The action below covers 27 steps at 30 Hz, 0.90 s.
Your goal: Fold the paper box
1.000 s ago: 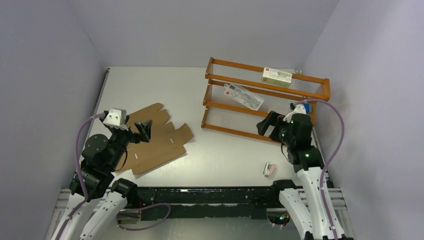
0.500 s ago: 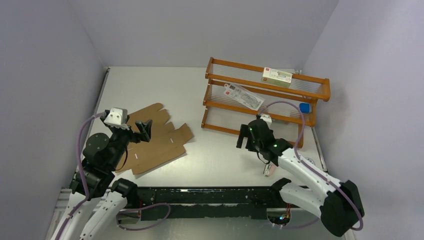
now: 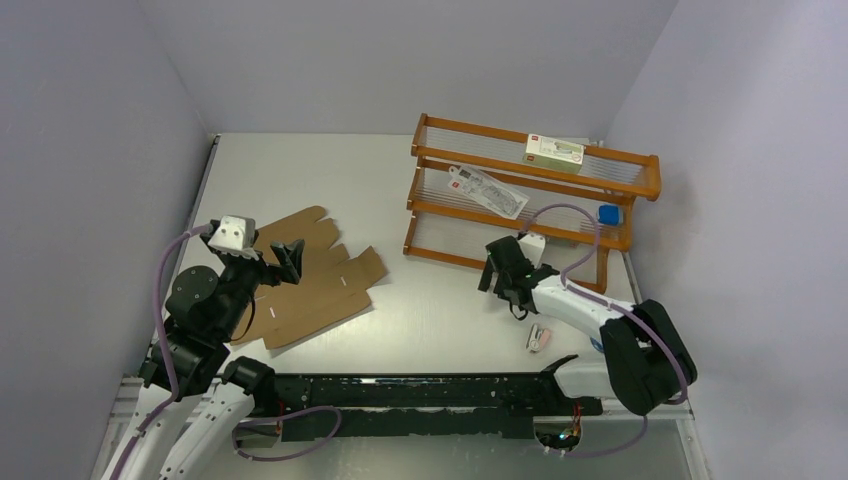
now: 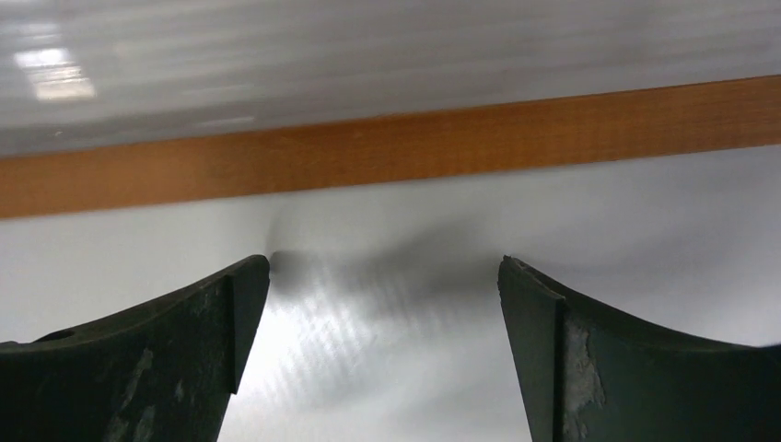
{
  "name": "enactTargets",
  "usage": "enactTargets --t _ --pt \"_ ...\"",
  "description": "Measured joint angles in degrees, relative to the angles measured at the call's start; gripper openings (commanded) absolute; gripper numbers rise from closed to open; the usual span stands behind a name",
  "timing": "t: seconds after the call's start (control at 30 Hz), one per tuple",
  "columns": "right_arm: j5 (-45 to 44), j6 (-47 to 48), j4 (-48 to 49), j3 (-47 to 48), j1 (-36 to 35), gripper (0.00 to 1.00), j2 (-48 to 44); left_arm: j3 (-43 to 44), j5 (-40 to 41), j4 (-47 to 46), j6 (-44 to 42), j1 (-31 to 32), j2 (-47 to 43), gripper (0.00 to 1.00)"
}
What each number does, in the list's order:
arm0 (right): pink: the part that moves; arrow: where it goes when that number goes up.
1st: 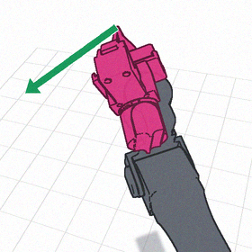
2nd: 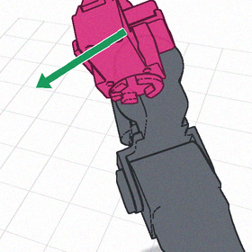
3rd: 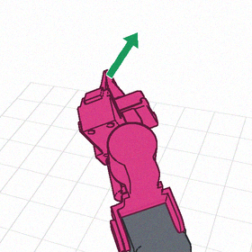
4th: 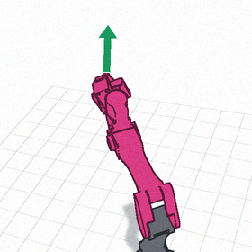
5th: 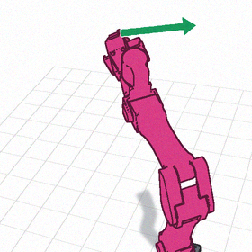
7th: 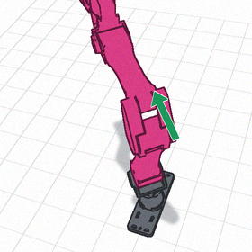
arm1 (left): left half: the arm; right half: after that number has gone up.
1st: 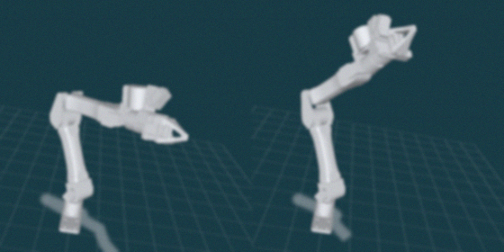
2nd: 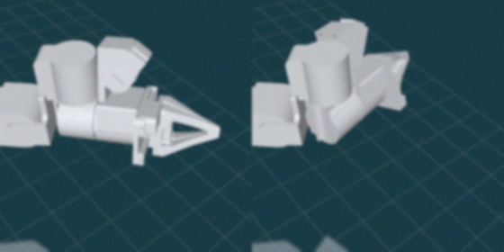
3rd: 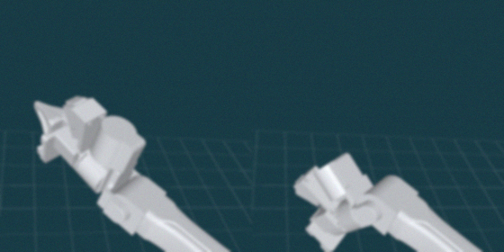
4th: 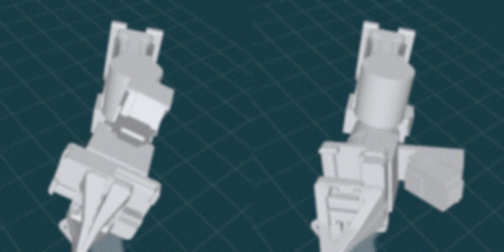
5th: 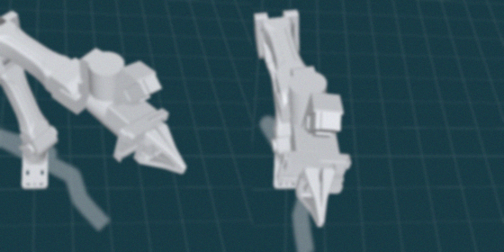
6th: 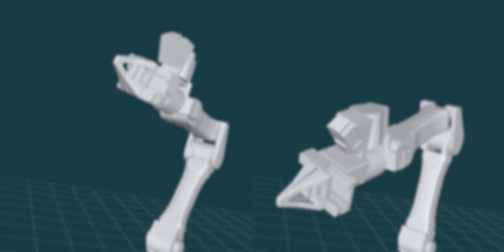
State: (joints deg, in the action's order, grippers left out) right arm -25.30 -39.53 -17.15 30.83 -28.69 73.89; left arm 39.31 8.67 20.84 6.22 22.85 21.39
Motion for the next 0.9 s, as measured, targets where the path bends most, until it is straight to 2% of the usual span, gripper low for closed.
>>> enactTargets --t 0.27,0.47,0.9 --pt "-0.2 1.5 5.4 3.0 8.4 1.00 6.2 0.0 0.0 0.0 -0.3 0.0 0.0 0.97" --pt "-0.2 4.0 7.8 11.3 12.3 1.00 15.9 0.0 0.1 0.0 -0.4 0.0 0.0 0.97" --pt "0.2 9.6 10.1 31.8 14.6 1.00 34.6 0.0 0.2 0.0 -0.5 0.0 0.0 0.97"
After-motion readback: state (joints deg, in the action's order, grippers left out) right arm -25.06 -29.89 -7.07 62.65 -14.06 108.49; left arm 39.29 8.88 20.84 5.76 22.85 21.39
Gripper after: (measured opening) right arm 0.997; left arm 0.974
